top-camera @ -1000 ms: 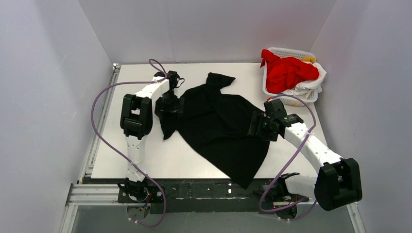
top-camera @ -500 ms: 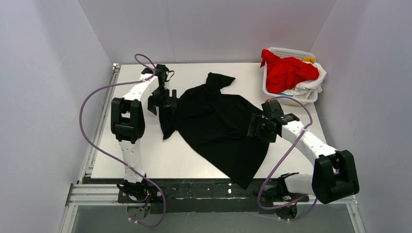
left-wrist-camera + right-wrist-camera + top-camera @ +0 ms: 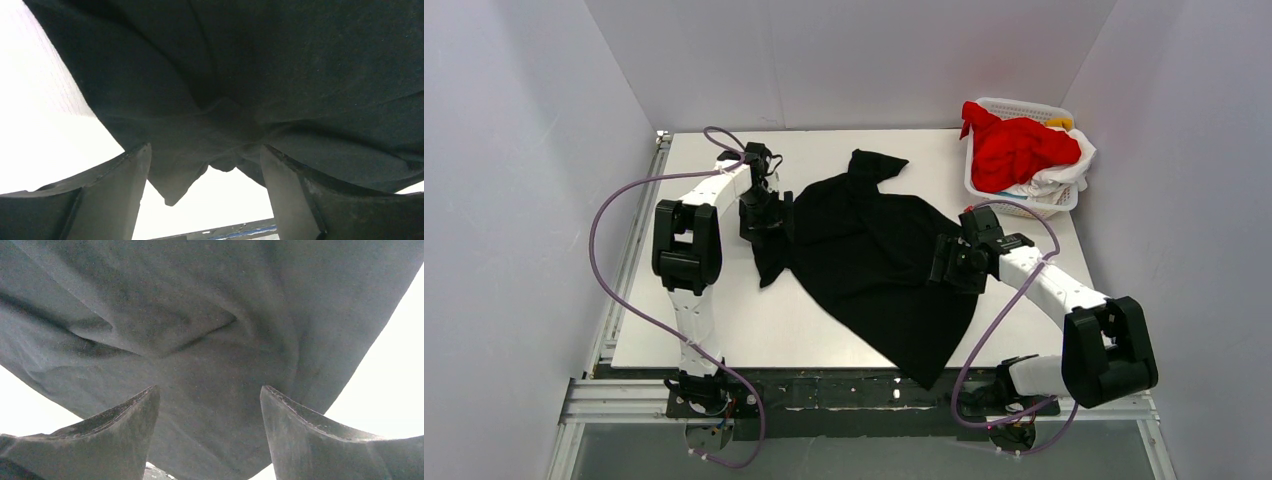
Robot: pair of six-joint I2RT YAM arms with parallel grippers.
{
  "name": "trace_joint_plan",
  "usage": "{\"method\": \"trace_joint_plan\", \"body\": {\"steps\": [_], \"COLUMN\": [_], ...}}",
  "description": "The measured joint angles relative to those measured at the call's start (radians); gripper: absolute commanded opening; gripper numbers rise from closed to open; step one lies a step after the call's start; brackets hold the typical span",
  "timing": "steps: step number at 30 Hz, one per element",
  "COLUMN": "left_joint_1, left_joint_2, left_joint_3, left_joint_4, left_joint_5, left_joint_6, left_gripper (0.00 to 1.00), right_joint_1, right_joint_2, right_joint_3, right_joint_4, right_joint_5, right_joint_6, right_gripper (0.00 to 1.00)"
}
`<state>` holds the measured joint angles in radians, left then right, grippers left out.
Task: Fold and stack the t-shirts
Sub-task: Flatten out the tshirt
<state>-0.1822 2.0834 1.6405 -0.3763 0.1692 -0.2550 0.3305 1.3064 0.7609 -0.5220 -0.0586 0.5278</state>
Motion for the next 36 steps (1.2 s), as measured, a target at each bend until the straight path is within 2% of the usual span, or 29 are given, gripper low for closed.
{"method": "trace_joint_plan", "body": {"steps": [5,9,14,16,27,36], "left_joint_1": [-0.006,-0.006,-0.005,-0.005,0.024,0.228], "left_joint_2": [0.005,0.006,0.006,0.006,-0.007,-0.156], "left_joint_3": [0.010,0.022,0.038,0.038,0.009,-0.187], "left_joint_4": [0.007,0.004,-0.002,-0.007,-0.017,0.010], "left_joint_5": [-0.021,-0.056,-0.109,-0.131,-0.212,-0.248], "left_joint_6": [-0.020,-0.035,-0.039,-0.038,-0.040,-0.137], "left_gripper": [0.63,0.45,0.19,0.00,0.00,0.00], "right_joint_1": [0.022,0.039,0.041,0.041,0.041,0.019], "right_joint_2": [0.061,0.114,0.135,0.149,0.238,0.412], "right_joint_3": [0.000,0.000,0.006,0.018,0.105,0.286], "right_joint_4": [0.033,0.046,0.050,0.043,-0.034,-0.195], "right_joint_5": [-0.027,-0.032,-0.032,-0.033,-0.026,-0.022], "right_joint_6": [0.000,0.001,0.008,0.012,0.032,0.033], "right_gripper": [0.79,0.78,0.77,0.76,0.76,0.76]}}
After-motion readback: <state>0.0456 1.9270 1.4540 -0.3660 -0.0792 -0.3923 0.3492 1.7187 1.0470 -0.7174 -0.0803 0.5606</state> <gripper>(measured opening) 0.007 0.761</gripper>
